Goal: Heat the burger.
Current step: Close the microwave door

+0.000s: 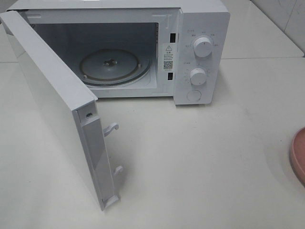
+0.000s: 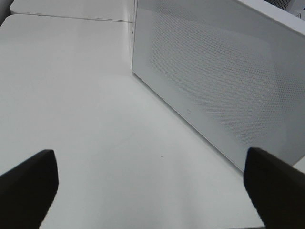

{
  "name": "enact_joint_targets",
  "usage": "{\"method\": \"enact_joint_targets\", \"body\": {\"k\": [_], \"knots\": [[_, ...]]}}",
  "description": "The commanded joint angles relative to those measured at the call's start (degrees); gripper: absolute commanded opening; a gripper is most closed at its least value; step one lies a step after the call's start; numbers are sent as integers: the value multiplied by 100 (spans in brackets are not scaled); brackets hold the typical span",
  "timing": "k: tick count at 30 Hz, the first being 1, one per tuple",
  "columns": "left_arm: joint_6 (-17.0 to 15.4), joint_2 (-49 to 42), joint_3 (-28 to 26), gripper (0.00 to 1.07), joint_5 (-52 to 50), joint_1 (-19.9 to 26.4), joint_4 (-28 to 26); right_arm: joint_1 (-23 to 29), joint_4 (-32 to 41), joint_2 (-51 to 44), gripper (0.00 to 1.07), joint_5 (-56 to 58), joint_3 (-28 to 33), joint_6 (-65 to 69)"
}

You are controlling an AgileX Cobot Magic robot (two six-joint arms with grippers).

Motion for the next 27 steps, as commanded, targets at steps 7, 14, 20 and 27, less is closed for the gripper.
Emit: {"method": "enact_joint_targets", "body": {"k": [7, 14, 20, 27], "knots": [[-29, -80, 6, 98, -52, 23, -11, -269, 23, -355, 76, -57, 6, -86], [-29, -69, 6, 98, -52, 23, -11, -269, 17, -355, 76, -57, 6, -63], [-29, -69, 6, 98, -52, 23, -11, -269, 17, -355, 76, -57, 6, -63], [-29, -69, 6, 98, -52, 23, -11, -269, 17, -355, 76, -57, 6, -63]]}}
